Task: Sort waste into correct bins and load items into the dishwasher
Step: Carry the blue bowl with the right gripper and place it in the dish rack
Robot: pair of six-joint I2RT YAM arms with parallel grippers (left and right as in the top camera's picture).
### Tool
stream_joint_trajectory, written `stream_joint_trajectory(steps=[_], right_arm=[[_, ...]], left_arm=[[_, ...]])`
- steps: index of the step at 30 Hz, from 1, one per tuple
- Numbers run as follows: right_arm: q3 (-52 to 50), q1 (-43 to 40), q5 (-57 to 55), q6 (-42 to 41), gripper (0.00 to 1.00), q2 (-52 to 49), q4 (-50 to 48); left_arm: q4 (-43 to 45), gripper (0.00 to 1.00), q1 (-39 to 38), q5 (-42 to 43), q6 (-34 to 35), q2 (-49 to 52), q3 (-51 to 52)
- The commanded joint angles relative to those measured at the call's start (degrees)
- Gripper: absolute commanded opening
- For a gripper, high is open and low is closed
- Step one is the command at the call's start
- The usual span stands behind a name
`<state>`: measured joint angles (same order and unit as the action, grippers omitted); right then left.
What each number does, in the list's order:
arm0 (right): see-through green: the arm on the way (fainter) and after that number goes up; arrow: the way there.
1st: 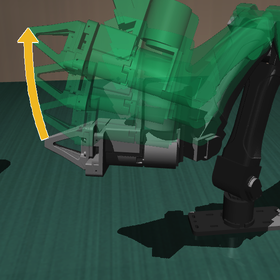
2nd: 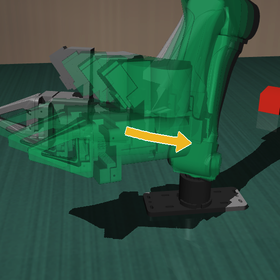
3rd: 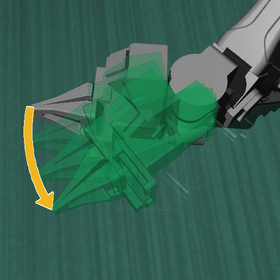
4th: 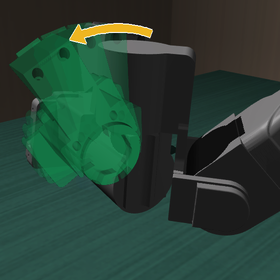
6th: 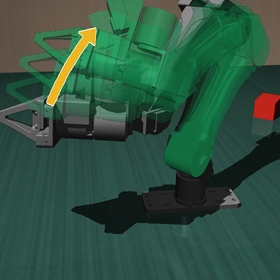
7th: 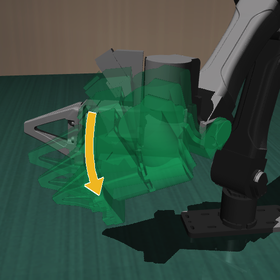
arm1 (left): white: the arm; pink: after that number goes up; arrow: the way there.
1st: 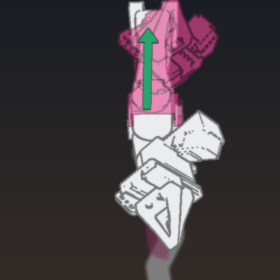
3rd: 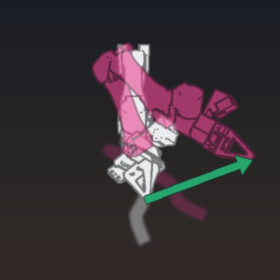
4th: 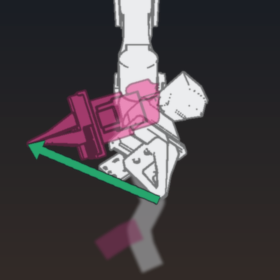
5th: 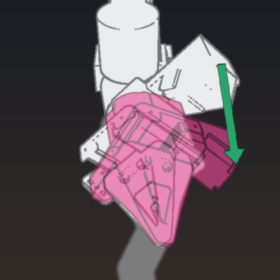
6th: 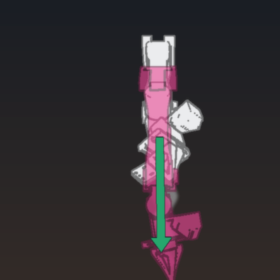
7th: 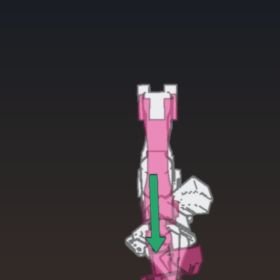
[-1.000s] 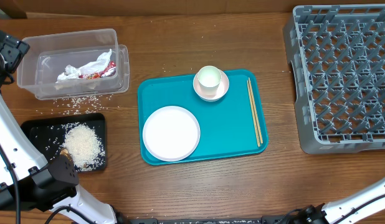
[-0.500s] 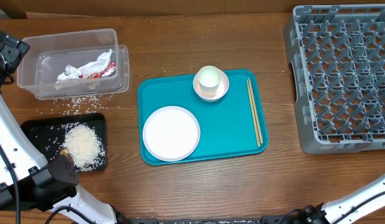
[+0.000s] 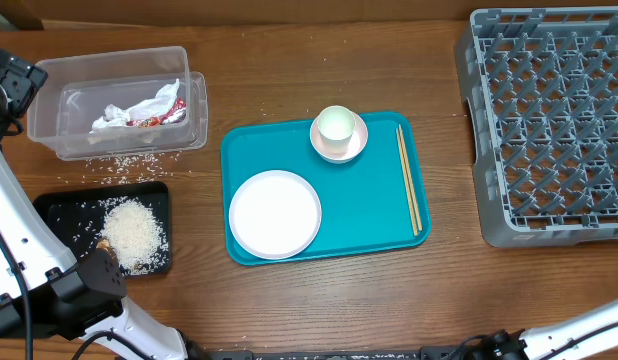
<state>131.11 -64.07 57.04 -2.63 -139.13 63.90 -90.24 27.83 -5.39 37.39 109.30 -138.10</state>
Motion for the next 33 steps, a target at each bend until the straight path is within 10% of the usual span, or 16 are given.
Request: stream_joint_trajectory(steps=[1, 15, 21, 33], right_arm=[[-0.1, -1.7, -13.1, -2.3, 0.47, 7.1, 2.8], [-0.1, -0.2, -25.4, -18.2, 0.54, 21.4, -1.3], [-2.8, 5.2, -42.6, -18.2, 0.2, 18.7, -3.4], [-6.0, 14.0, -57.6, -18.2, 0.13, 8.2, -14.0]], left_arm=[[0.1, 1.0, -0.2, -0.6, 0.3, 0.1, -0.1], [0.1, 1.0, -0.2, -0.6, 0.3, 0.1, -0.1], [0.1, 1.0, -0.2, -0.6, 0.3, 0.1, -0.1], [0.1, 1.0, -0.2, -0.6, 0.3, 0.1, -0.1]])
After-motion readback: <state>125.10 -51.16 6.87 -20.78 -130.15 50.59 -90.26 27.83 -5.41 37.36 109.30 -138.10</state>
